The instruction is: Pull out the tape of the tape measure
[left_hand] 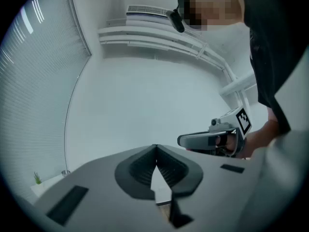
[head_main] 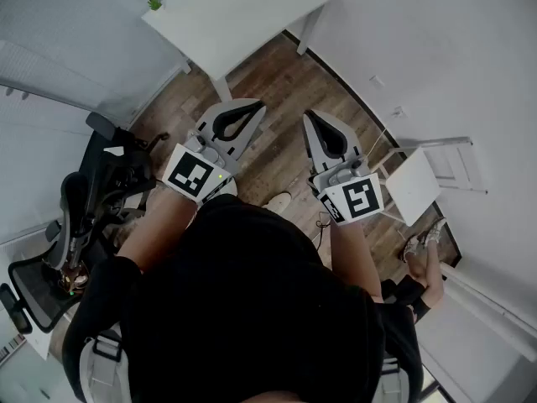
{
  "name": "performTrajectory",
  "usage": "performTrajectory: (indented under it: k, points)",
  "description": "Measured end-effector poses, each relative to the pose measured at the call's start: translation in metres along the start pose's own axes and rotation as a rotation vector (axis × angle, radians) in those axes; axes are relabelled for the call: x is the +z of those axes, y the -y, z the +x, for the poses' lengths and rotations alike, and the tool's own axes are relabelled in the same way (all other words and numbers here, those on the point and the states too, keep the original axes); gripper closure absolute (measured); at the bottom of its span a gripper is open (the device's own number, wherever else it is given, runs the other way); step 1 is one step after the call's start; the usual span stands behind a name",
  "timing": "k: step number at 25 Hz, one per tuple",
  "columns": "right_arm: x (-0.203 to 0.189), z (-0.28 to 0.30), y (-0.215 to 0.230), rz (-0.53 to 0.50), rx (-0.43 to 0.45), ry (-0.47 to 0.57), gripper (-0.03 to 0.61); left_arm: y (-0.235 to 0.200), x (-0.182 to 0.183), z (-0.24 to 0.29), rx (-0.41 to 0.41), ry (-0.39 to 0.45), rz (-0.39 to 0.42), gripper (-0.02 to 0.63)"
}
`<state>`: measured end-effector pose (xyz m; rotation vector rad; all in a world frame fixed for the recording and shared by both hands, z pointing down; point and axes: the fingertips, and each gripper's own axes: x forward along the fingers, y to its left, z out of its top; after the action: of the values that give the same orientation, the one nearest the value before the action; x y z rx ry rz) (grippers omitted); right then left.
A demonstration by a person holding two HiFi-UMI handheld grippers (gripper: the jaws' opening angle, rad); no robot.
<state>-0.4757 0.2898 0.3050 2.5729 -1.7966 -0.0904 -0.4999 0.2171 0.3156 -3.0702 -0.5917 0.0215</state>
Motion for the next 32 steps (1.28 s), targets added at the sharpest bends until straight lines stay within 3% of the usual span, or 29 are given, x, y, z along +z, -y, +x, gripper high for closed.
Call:
performTrajectory:
  k: [10, 21, 26, 32]
  points:
    - [-0.007, -0.002, -0.001, 0.046, 0.023, 0.014, 0.586, 0.000, -0.014, -0.001, -0.006, -0.014, -0.015, 0.603]
    - [-0.015, 0.002, 0.004, 0.059, 0.013, -0.019, 0.575, 0.000, -0.012, -0.005, -0.012, 0.028, 0.013, 0.603]
    - [-0.016, -0.001, 0.001, 0.055, 0.012, -0.010, 0.574, -0.004, -0.026, -0.008, 0.004, -0.017, -0.003, 0.603]
    - [-0.021, -0.005, 0.004, 0.049, 0.000, -0.032, 0.499, -0.001, -0.037, -0.007, -0.022, -0.020, -0.049, 0.572]
